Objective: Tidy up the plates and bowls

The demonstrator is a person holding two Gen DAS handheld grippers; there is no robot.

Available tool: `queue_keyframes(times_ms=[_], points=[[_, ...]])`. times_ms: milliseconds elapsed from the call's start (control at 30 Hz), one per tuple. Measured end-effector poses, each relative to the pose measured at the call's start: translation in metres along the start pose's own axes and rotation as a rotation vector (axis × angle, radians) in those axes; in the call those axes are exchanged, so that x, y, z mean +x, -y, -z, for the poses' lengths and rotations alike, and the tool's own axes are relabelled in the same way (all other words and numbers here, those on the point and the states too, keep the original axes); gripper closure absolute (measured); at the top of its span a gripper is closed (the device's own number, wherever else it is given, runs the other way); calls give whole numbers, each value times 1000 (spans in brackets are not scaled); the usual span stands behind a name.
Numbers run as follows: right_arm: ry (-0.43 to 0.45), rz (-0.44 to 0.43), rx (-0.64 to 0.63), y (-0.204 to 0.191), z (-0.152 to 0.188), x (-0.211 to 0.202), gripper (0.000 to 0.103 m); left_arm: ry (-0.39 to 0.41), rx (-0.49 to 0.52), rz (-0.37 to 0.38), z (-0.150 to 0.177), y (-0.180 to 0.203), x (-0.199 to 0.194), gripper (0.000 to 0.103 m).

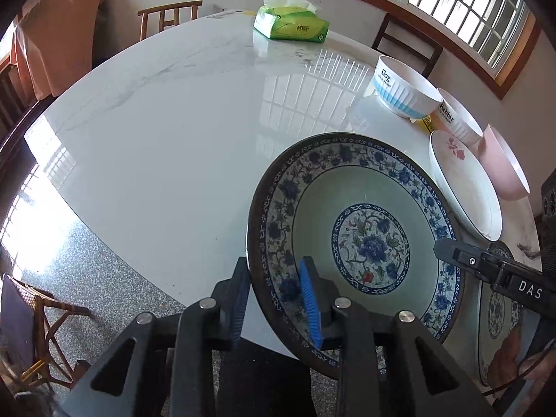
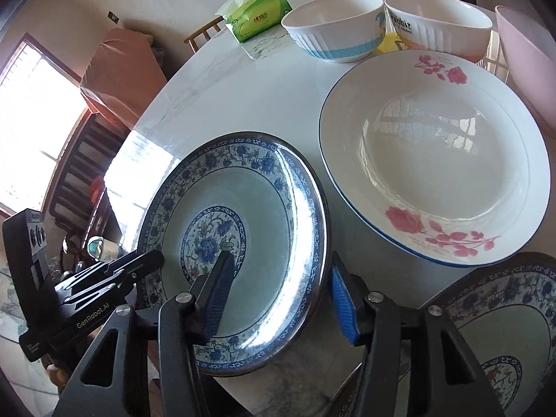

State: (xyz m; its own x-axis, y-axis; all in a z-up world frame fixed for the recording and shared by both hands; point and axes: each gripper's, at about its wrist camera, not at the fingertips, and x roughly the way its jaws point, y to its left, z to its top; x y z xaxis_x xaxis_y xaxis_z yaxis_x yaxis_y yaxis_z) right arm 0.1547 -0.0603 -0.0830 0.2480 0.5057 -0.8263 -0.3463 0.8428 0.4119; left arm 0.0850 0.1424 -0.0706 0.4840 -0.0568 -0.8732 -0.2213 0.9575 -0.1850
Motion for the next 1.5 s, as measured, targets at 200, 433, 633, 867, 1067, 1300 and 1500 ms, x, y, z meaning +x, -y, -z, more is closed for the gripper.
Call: queue_keyframes(times_ms=[200,433,633,867,1067,1300,1500], points=[[5,19,17,2,-3,-2,71,8,-28,0,-7,-10,2,75],[11,21,-9,-11,-8,6,71,52,-65,-26,-24,-32,-5,75],[31,31,-57,-33,-23,11,71,89,-92,-63,-44,-49,-8,75],[24,37,-72,-52,-38,28,71,99,-135,-95,-56,-73,1,75],[7,41,-86,-63,-43,41,71,97,-177,-91,-58,-87,14,75],[26,96,-125,-75,-39,42,70,242,-189,-187,-55,-85,-7,68],[167,201,-218,-91,-25,3,56,339,-124,-227,-42,-63,-43,64]])
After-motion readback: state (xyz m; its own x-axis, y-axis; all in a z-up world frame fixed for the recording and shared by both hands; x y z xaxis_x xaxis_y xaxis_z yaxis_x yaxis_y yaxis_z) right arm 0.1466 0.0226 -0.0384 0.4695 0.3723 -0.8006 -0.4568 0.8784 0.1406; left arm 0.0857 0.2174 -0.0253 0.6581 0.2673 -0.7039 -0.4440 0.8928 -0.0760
